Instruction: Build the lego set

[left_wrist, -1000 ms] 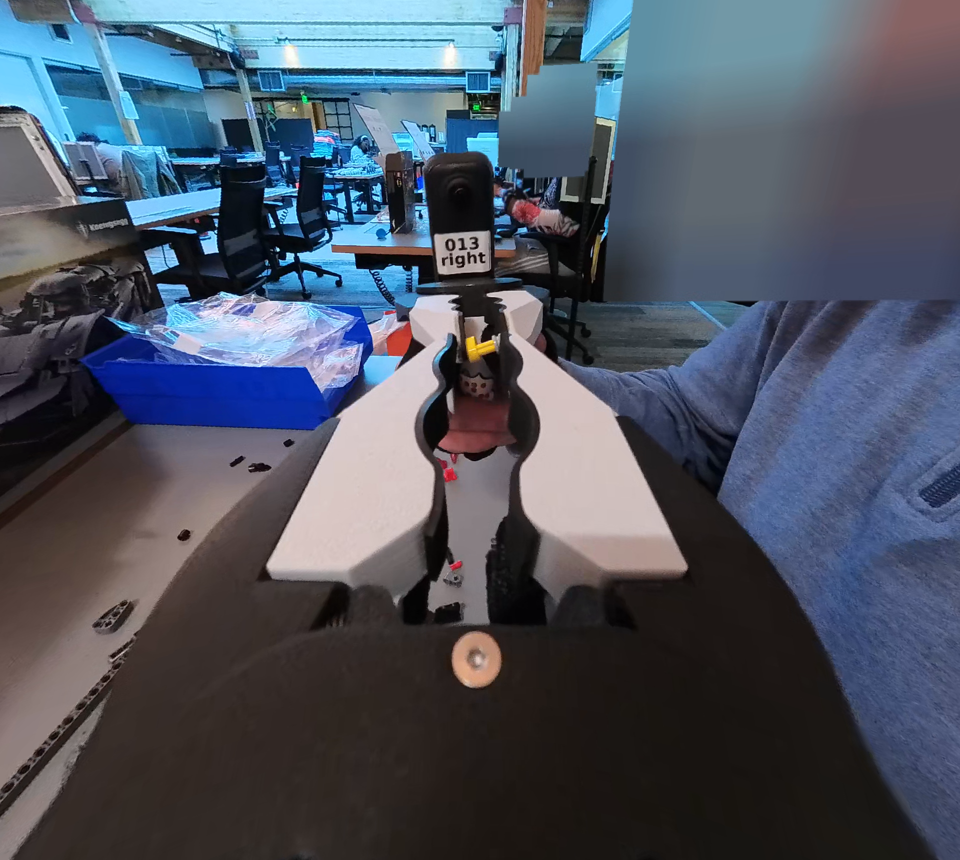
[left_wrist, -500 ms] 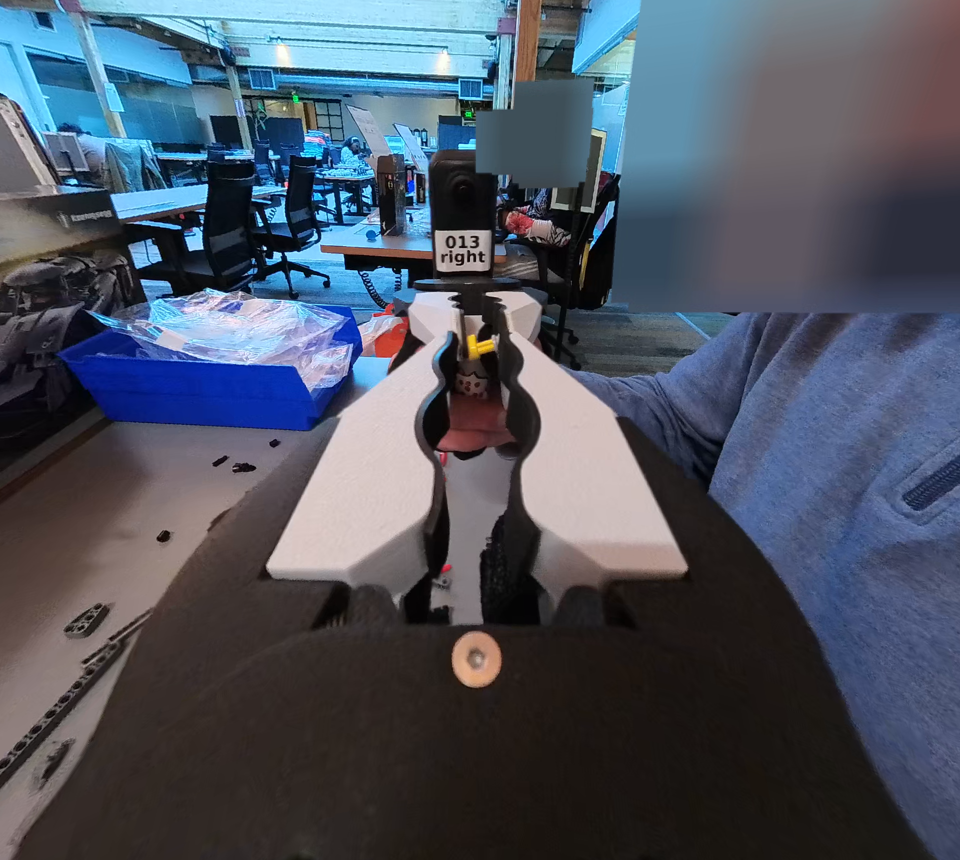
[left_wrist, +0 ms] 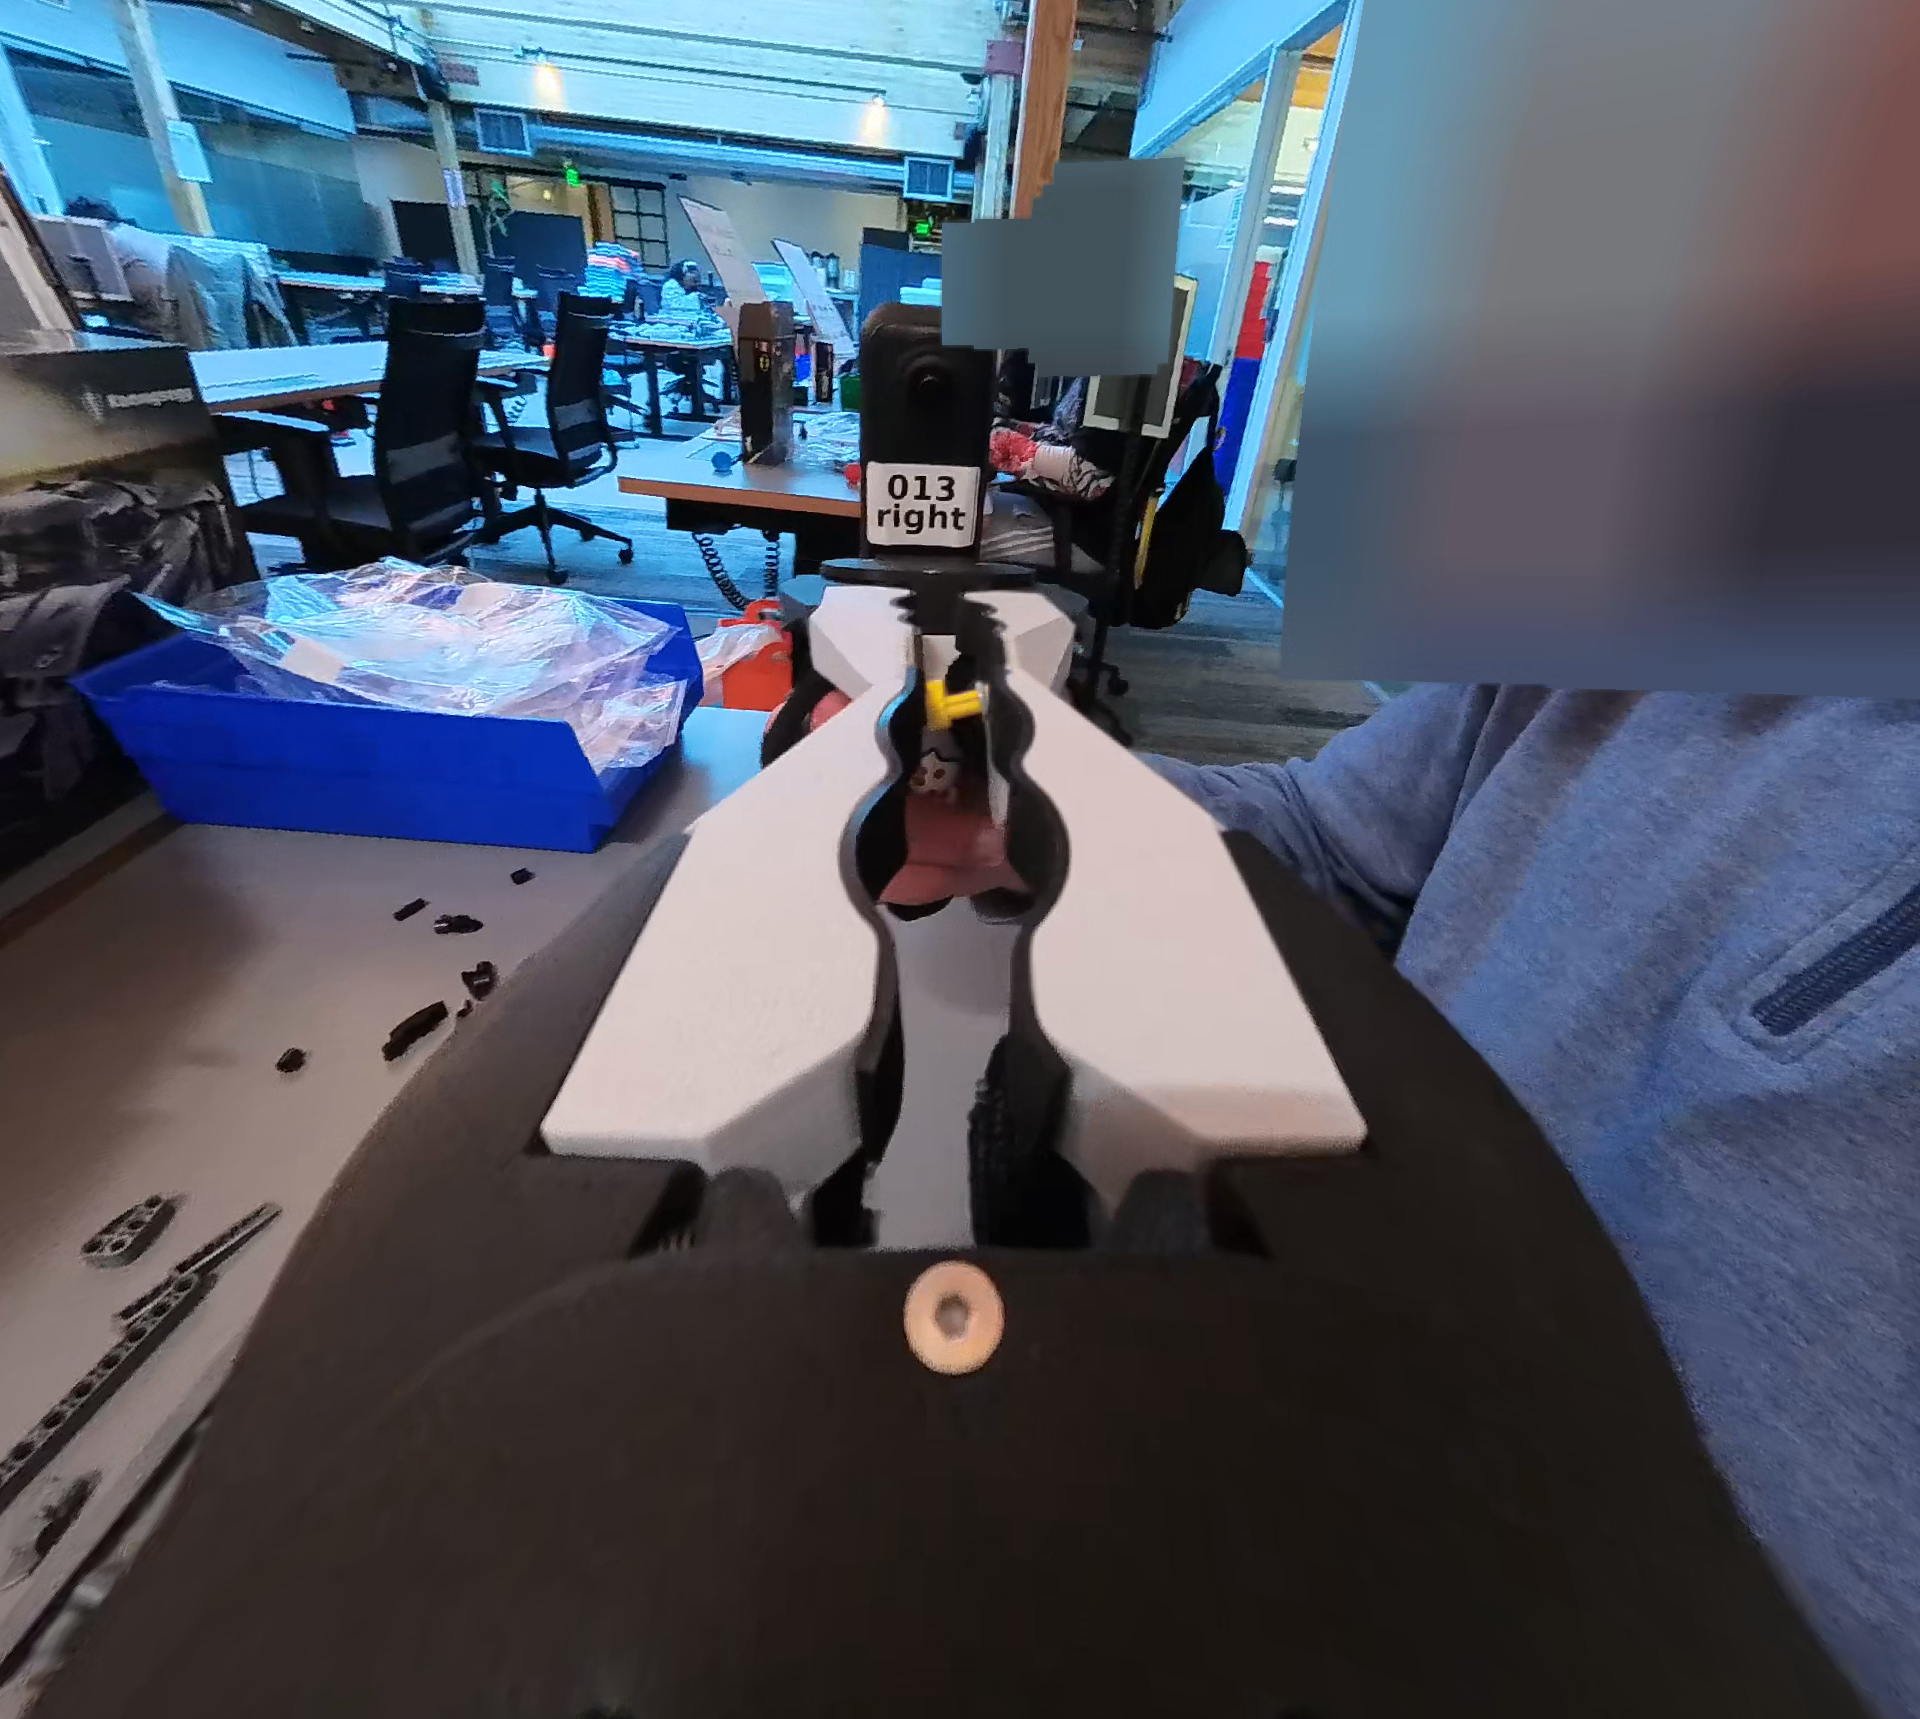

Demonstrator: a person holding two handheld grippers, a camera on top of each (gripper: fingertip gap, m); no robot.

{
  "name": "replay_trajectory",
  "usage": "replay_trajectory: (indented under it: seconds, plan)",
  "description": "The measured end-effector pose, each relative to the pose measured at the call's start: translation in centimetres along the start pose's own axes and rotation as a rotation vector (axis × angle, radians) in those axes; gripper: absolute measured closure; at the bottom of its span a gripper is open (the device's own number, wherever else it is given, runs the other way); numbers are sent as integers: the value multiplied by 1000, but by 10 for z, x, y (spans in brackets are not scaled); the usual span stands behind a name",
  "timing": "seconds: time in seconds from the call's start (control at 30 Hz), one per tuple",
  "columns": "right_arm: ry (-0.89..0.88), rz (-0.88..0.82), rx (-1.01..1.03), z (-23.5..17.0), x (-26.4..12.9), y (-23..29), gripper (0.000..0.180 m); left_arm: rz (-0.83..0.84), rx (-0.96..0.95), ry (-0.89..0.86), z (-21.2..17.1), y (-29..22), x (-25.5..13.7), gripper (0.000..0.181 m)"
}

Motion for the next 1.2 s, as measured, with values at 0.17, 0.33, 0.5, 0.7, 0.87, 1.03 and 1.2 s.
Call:
replay_trajectory:
  seconds: [0.17,0.33,0.5,0.7,0.87,1.03,1.2]
  plan:
    - [-1,0,-2,0,1,0,168,8,9,7,1,-1,1,171]
    - [3,-1,-4,0,1,0,168,11,13,14,0,-1,1,170]
    - [-3,-5,-12,-1,1,2,168,10,26,18,1,-2,1,170]
    - [3,-14,-22,-1,0,3,168,30,72,31,0,-4,4,173]
    - [4,-19,-22,-2,0,3,169,46,102,31,-1,-5,5,175]
    - [16,-36,-19,-5,4,2,169,99,143,49,-3,-7,10,181]
    - [11,-21,-29,-1,6,4,168,95,162,35,1,-8,5,181]
Point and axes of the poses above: each gripper's, where its closed fingertips meet, x out along the fingers, z out of its top, y = z × x across the jaws, the point moved 7 cm from there along -x, back along the fingers, and after that the axes turned 11 degrees about y, right-handed, at the moved point
